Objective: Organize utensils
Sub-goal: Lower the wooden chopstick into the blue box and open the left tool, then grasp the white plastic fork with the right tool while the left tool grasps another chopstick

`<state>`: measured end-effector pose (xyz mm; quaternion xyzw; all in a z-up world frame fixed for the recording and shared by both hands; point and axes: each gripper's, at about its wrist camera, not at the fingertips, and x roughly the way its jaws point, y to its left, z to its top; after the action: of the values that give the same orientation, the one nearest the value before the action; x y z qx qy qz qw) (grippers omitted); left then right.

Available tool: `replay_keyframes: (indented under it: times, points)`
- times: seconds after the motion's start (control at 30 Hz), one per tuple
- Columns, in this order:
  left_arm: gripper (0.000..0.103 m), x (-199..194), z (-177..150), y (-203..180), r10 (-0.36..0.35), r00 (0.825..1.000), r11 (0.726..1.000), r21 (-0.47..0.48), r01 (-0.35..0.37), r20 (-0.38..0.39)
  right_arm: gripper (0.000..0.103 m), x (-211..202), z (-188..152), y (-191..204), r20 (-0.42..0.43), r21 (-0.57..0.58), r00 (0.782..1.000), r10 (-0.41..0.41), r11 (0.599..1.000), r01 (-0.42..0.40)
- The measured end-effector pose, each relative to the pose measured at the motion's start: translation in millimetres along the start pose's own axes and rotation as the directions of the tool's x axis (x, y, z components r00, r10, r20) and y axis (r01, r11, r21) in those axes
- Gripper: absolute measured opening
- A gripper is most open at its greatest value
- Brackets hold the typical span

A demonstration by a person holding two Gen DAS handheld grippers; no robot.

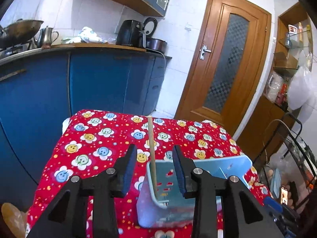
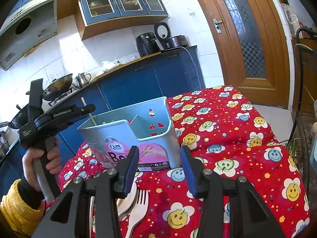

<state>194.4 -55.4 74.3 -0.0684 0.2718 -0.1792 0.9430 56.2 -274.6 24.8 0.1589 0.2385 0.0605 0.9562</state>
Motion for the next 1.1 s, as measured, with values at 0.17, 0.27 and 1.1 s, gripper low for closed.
replay_keyframes:
  times: [0.17,0.27,1.1]
  points:
    - [0.038,-23.4,-8.2,2.8,0.0,0.999,1.0,0.005,0.0,-0.033,0.047,-7.6,0.0,9.7,-0.001,-0.021,1.0,-0.007,1.0,0.007]
    - [0.039,-37.4,-14.0,5.2,0.002,0.999,1.0,0.01,-0.001,-0.048,0.047,-14.4,0.9,14.5,0.004,-0.027,1.0,-0.007,1.0,0.007]
    - [0.04,-79.1,-99.5,10.9,0.096,0.93,0.992,0.114,-0.059,-0.355,0.047,-35.1,-22.9,44.5,-0.195,-0.078,0.979,-0.066,0.996,0.052]
